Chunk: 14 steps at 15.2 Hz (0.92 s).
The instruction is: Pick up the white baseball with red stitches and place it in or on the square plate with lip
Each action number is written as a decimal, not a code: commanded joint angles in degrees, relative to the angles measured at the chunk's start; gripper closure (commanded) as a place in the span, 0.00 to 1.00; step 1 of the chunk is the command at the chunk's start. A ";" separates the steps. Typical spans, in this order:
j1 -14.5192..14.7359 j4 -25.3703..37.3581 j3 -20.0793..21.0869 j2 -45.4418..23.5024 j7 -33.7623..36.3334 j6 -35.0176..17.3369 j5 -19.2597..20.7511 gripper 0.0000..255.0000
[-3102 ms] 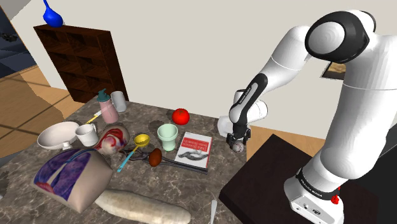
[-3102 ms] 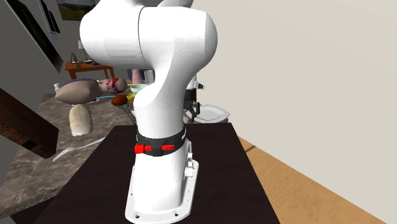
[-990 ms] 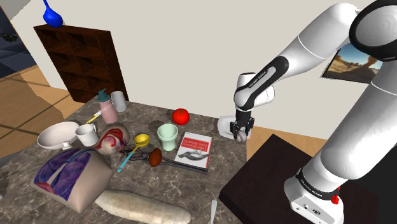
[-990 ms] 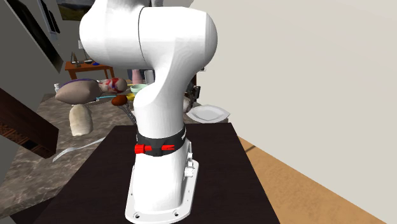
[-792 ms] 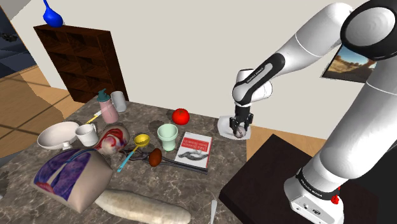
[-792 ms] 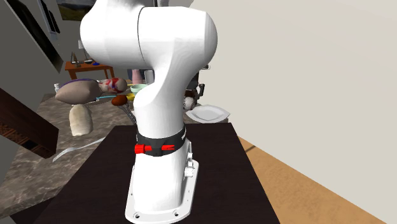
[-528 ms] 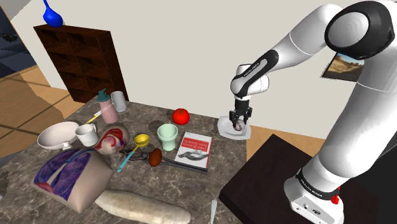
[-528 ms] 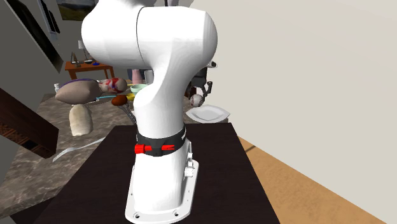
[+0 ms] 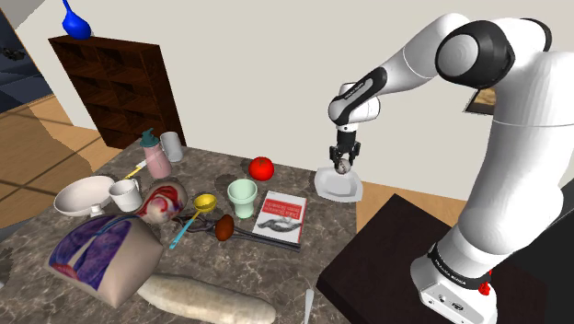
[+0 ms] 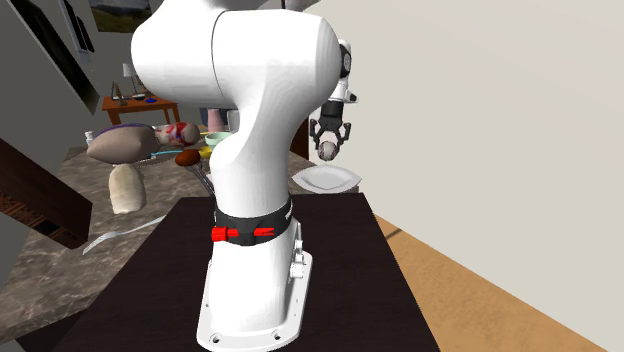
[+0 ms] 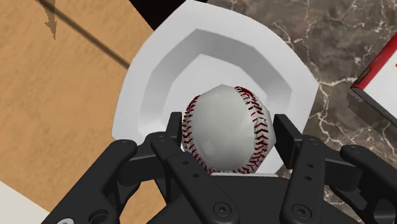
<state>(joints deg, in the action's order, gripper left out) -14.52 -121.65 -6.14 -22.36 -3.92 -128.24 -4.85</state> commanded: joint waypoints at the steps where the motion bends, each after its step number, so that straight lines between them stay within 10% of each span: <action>1: -0.14 0.55 0.04 -1.19 -0.24 -0.61 -0.13 1.00; 14: -0.72 1.82 0.88 -9.71 -1.21 -7.81 -1.46 1.00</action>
<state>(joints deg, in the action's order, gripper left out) -15.18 -119.93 -5.30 -31.62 -5.06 -135.65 -6.24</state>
